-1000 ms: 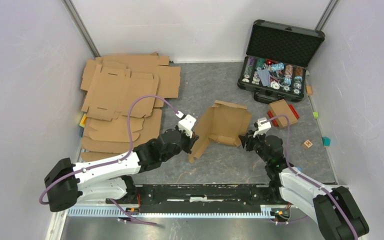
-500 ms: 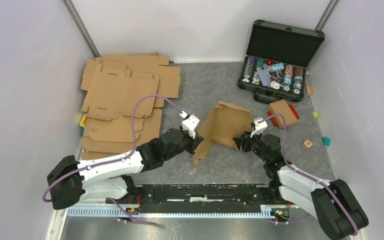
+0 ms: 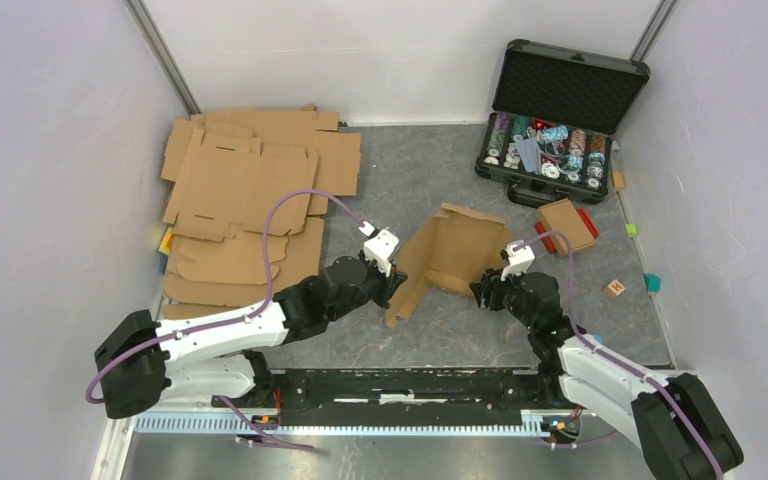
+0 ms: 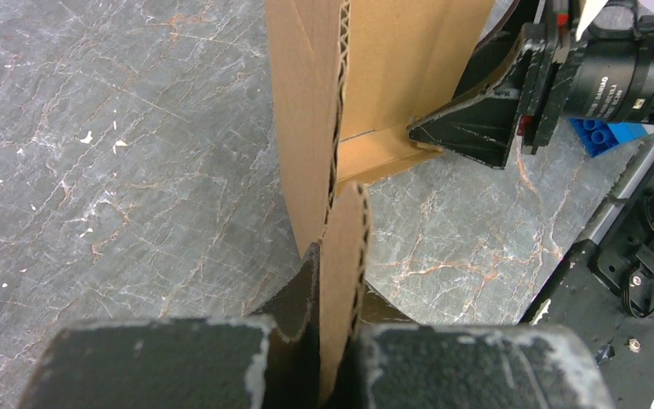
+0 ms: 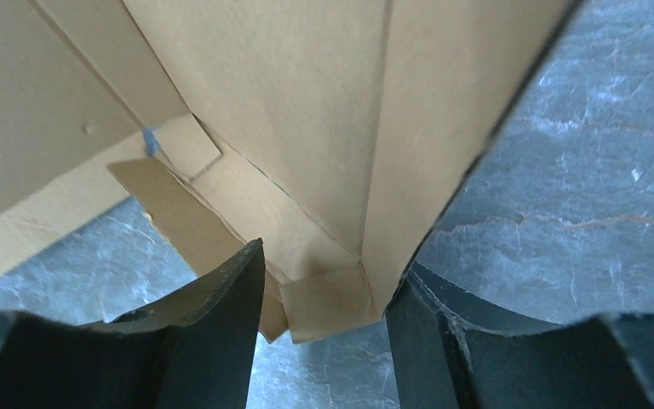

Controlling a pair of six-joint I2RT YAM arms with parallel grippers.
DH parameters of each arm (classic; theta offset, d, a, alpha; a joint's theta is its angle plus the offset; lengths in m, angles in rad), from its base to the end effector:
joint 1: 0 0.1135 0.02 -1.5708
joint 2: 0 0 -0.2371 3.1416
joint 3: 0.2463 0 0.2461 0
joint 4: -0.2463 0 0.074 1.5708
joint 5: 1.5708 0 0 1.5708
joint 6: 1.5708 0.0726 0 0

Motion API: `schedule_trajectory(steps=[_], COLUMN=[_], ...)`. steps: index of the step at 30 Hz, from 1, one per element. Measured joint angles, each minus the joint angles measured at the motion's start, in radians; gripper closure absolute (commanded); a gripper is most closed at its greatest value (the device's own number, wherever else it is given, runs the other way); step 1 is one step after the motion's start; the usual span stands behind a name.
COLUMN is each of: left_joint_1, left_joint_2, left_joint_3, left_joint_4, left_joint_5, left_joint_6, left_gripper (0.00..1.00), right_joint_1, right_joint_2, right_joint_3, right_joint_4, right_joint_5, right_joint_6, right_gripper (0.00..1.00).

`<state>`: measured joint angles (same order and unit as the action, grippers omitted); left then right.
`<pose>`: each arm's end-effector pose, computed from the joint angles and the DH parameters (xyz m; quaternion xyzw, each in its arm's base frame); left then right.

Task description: Fold the paper box

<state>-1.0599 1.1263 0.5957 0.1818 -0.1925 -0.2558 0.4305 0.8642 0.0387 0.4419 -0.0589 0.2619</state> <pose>0.1543 -0.2469 0.2089 0.2683 0.7718 -0.2869 0.5000 0.1871 0.0906 0.1043 -0.0862 0.8242 0.2127 0.5177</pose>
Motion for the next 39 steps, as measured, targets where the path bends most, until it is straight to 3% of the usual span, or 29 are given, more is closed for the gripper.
schedule_trajectory(steps=[10,19,32,39], left_joint_1=[0.000,0.000,0.000,0.000], left_joint_2=[0.002,0.005,0.006,0.012], left_joint_3=[0.002,0.005,0.006,0.011], left_joint_4=[0.000,-0.001,-0.001,0.000], left_joint_5=[0.000,-0.006,0.004,0.016], left_joint_6=[0.000,0.000,-0.002,-0.002], left_gripper=[0.96,0.97,0.96,0.96], right_joint_1=[0.054,0.123,0.153,0.154], right_joint_2=[0.045,0.053,0.051,0.055], right_joint_3=[0.006,0.021,0.023,0.023], right_joint_4=[-0.050,-0.093,-0.099,-0.093], right_joint_5=[0.034,0.088,0.126,0.121], right_joint_6=[-0.048,-0.074,-0.065,-0.056], right_gripper=[0.30,0.38,0.40,0.46])
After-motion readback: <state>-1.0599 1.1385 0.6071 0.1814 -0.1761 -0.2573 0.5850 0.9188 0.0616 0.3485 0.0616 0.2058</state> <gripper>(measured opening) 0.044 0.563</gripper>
